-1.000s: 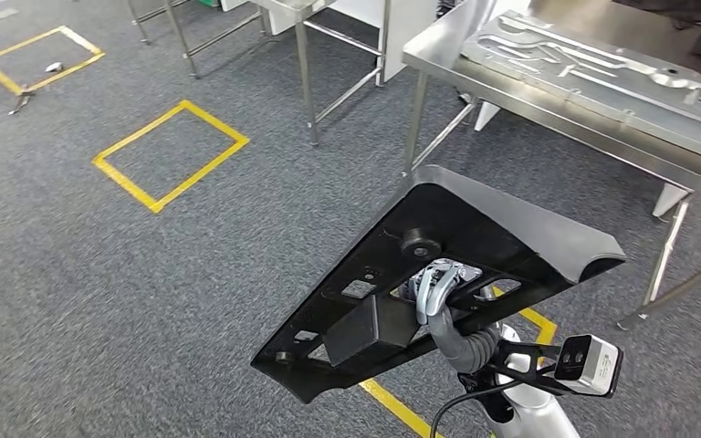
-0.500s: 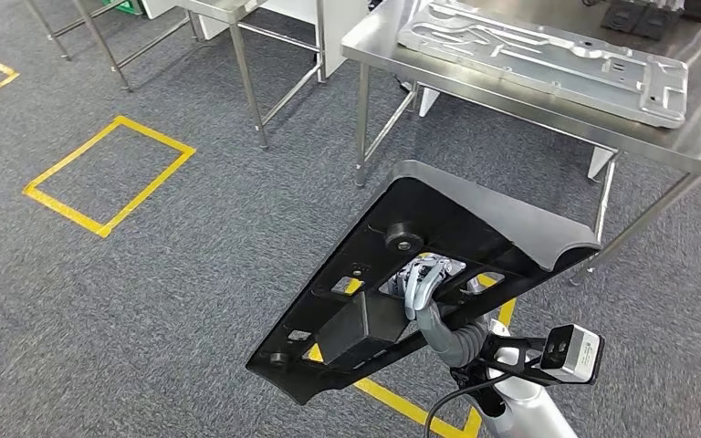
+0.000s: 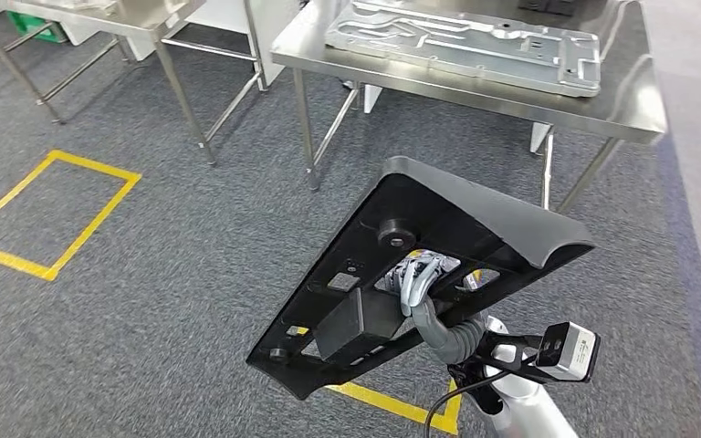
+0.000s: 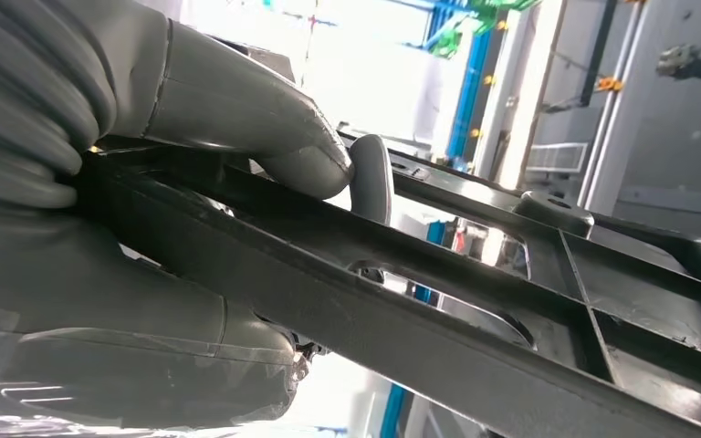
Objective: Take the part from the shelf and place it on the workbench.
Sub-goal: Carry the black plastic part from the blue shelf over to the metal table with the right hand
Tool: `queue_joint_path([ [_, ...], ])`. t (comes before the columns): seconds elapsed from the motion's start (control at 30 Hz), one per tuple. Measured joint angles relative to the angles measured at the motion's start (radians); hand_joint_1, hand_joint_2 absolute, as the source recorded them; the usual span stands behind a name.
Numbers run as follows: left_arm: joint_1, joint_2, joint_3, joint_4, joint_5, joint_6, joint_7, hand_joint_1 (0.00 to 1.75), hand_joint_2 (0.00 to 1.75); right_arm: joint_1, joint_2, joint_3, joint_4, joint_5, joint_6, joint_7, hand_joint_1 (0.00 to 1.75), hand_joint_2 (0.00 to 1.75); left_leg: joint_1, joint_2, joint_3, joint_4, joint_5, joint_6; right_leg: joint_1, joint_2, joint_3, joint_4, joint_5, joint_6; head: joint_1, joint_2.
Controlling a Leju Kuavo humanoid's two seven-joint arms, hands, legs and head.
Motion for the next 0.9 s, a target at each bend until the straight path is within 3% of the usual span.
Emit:
queue_joint_path([
  [0.07, 0.000, 0.000, 0.000, 0.000, 0.000, -0.001, -0.004, 0.00, 1.75, -0.010, 0.000, 0.002, 0.000, -0.009, 0.000, 0.004, 1.75, 1.75, 0.002, -0.034, 0.033, -0.079, 0.025, 0.006, 0.000, 0.022, -0.007, 0.004, 0.002, 0.011, 0.000, 0.000],
  [0.1, 0.000, 0.000, 0.000, 0.000, 0.000, -0.001, -0.005, 0.00, 1.75, -0.012, -0.001, 0.003, 0.000, -0.014, 0.000, 0.005, 1.75, 1.75, 0.001, -0.035, 0.035, -0.087, 0.023, 0.010, -0.001, 0.033, -0.011, 0.004, 0.005, 0.018, 0.000, 0.000],
  [0.17, -0.002, -0.001, 0.000, 0.000, 0.002, -0.002, -0.006, 0.00, 1.75, -0.013, -0.005, 0.004, 0.000, -0.023, -0.001, 0.005, 1.75, 1.75, 0.001, -0.013, 0.037, -0.093, 0.030, 0.023, -0.003, 0.043, -0.018, 0.004, 0.008, 0.031, 0.000, 0.000],
  [0.23, -0.004, -0.001, 0.000, 0.000, 0.004, -0.003, -0.006, 0.00, 1.75, -0.016, -0.011, 0.004, 0.000, -0.030, 0.000, 0.004, 1.75, 1.75, 0.004, 0.011, 0.038, -0.103, 0.038, 0.038, 0.001, -0.001, -0.043, 0.051, -0.024, 0.037, 0.000, 0.000],
  [0.3, -0.002, -0.001, 0.000, 0.000, 0.008, -0.003, -0.007, 0.00, 1.75, -0.019, -0.013, 0.005, 0.001, -0.033, 0.000, 0.003, 1.75, 1.75, 0.000, 0.037, 0.036, -0.106, 0.040, 0.046, 0.000, -0.061, -0.101, 0.174, -0.091, 0.041, 0.000, 0.000],
  [0.37, 0.001, -0.001, 0.001, 0.000, 0.012, -0.002, -0.007, 0.00, 1.75, -0.020, -0.014, 0.006, 0.004, -0.035, 0.000, 0.003, 1.75, 1.75, -0.003, 0.065, 0.034, -0.106, 0.039, 0.047, -0.006, -0.079, -0.151, 0.283, -0.130, 0.046, 0.000, 0.000],
  [0.4, 0.001, -0.001, 0.001, 0.000, 0.012, -0.002, -0.007, 0.00, 1.75, -0.020, -0.014, 0.006, 0.006, -0.036, 0.000, 0.003, 1.75, 1.75, -0.004, 0.078, 0.034, -0.106, 0.038, 0.046, -0.008, -0.082, -0.150, 0.286, -0.123, 0.048, 0.000, 0.000],
  [0.43, 0.000, -0.001, 0.001, 0.000, 0.013, -0.001, -0.007, 0.00, 1.75, -0.020, -0.014, 0.007, 0.007, -0.037, 0.000, 0.003, 1.75, 1.75, -0.004, 0.090, 0.035, -0.105, 0.037, 0.045, -0.009, -0.088, -0.128, 0.248, -0.099, 0.049, 0.000, 0.000],
  [0.5, -0.001, -0.002, 0.001, 0.000, 0.013, -0.001, -0.009, 0.00, 1.75, -0.022, -0.014, 0.007, 0.008, -0.040, 0.000, 0.003, 1.75, 1.75, -0.006, 0.110, 0.039, -0.104, 0.032, 0.038, -0.006, -0.126, -0.044, 0.101, -0.040, 0.045, 0.000, 0.000],
  [0.57, -0.002, -0.002, 0.001, 0.000, 0.013, -0.001, -0.011, 0.00, 1.75, -0.024, -0.015, 0.008, 0.008, -0.043, 0.000, 0.003, 1.75, 1.75, -0.011, 0.126, 0.044, -0.101, 0.026, 0.028, 0.001, -0.156, 0.006, 0.009, -0.016, 0.035, 0.000, 0.000],
  [0.6, -0.002, -0.002, 0.001, 0.000, 0.013, -0.001, -0.012, 0.00, 1.75, -0.025, -0.015, 0.008, 0.008, -0.044, 0.000, 0.003, 1.75, 1.75, -0.013, 0.134, 0.045, -0.101, 0.024, 0.023, 0.005, -0.156, 0.008, 0.001, -0.018, 0.031, 0.000, 0.000],
  [0.67, -0.003, -0.002, 0.001, 0.000, 0.013, -0.001, -0.013, 0.00, 1.75, -0.025, -0.016, 0.008, 0.008, -0.046, 0.000, 0.003, 1.75, 1.75, -0.011, 0.147, 0.049, -0.099, 0.019, 0.011, 0.005, -0.131, 0.006, -0.002, -0.014, 0.021, 0.000, 0.000],
  [0.73, -0.004, -0.002, 0.001, 0.000, 0.012, -0.001, -0.014, 0.00, 1.75, -0.028, -0.016, 0.008, 0.007, -0.047, -0.001, 0.002, 1.75, 1.75, -0.006, 0.118, 0.037, -0.060, -0.012, 0.001, -0.001, -0.110, 0.009, -0.007, -0.010, 0.008, 0.000, 0.000],
  [0.8, -0.003, -0.003, 0.001, 0.000, 0.011, -0.001, -0.014, 0.00, 1.75, -0.030, -0.016, 0.010, 0.006, -0.047, 0.000, 0.002, 1.75, 1.75, -0.002, 0.067, -0.016, 0.060, -0.075, -0.005, -0.002, -0.088, 0.011, -0.009, -0.008, 0.000, 0.000, 0.000],
  [0.83, -0.001, -0.003, 0.001, 0.000, 0.011, -0.001, -0.014, 0.00, 1.75, -0.030, -0.016, 0.012, 0.006, -0.047, 0.000, 0.002, 1.75, 1.75, -0.002, 0.053, -0.052, 0.132, -0.103, -0.007, -0.001, -0.075, 0.011, -0.008, -0.008, -0.002, 0.000, 0.000],
  [0.87, 0.001, -0.003, 0.001, 0.000, 0.011, -0.001, -0.014, 0.00, 1.75, -0.029, -0.016, 0.013, 0.006, -0.047, -0.001, 0.003, 1.75, 1.75, -0.001, 0.047, -0.080, 0.186, -0.117, -0.007, 0.000, -0.061, 0.011, -0.008, -0.008, -0.003, 0.000, 0.000],
  [0.9, 0.003, -0.003, 0.001, 0.000, 0.011, -0.002, -0.014, 0.00, 1.75, -0.028, -0.016, 0.014, 0.006, -0.047, -0.001, 0.003, 1.75, 1.75, -0.001, 0.044, -0.094, 0.204, -0.110, -0.007, 0.001, -0.046, 0.012, -0.007, -0.008, -0.003, 0.000, 0.000],
])
